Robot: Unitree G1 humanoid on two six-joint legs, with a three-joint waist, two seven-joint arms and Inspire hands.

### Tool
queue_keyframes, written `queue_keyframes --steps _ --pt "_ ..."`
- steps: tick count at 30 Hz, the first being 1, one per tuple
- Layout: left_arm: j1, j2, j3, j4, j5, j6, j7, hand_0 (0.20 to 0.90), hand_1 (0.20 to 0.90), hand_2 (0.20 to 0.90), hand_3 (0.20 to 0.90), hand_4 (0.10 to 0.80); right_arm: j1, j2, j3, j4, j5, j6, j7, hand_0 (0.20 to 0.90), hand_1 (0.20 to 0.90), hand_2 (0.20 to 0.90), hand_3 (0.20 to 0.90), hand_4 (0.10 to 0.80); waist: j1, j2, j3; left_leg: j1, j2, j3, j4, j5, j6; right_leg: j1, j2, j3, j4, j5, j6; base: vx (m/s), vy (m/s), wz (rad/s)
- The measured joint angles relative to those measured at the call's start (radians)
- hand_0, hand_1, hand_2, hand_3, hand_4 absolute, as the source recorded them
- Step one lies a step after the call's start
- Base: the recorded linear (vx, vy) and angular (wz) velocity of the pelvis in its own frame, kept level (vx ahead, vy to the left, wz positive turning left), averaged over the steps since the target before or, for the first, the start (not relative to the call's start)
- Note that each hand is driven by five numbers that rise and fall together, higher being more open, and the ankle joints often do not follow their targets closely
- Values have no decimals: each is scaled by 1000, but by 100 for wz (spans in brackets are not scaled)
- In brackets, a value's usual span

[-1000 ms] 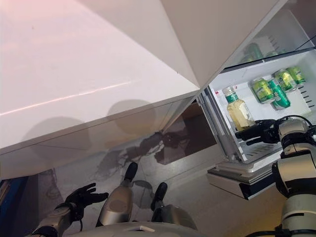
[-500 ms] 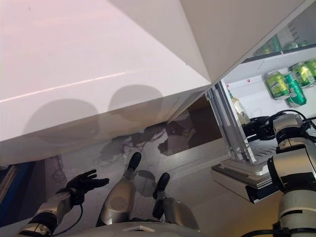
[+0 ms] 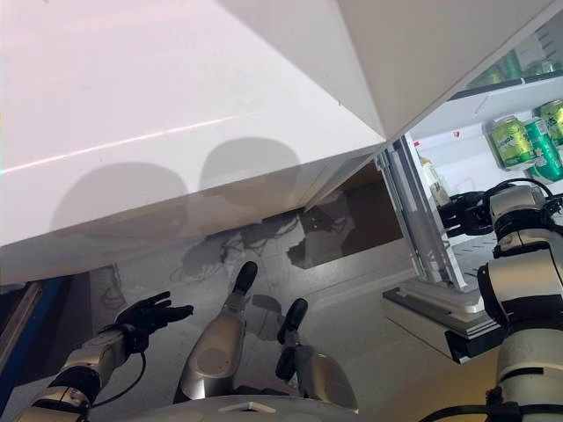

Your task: Put drinks into fridge and close the fridge

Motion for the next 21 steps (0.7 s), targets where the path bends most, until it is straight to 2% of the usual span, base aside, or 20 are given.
queue_keyframes --steps 1,2,21 --pt "0 0 0 0 0 2 0 900 900 900 900 800 -1 0 0 0 0 1 1 804 804 804 787 687 -1 0 0 0 0 0 0 0 0 0 0 0 0 0 0 0 0 0" --pt "0 0 0 0 0 2 0 900 900 900 900 800 -2 -1 0 0 0 2 2 900 900 900 900 800 -1 0 0 0 0 0 0 0 0 0 0 0 0 0 0 0 0 0" --pt "-40 0 -1 12 -17 3 0 900 900 900 900 800 -4 -15 -3 2 8 3 -44 900 900 900 900 800 -9 4 2 2 0 0 6 0 0 6 -2 -1 0 1 -1 0 0 0"
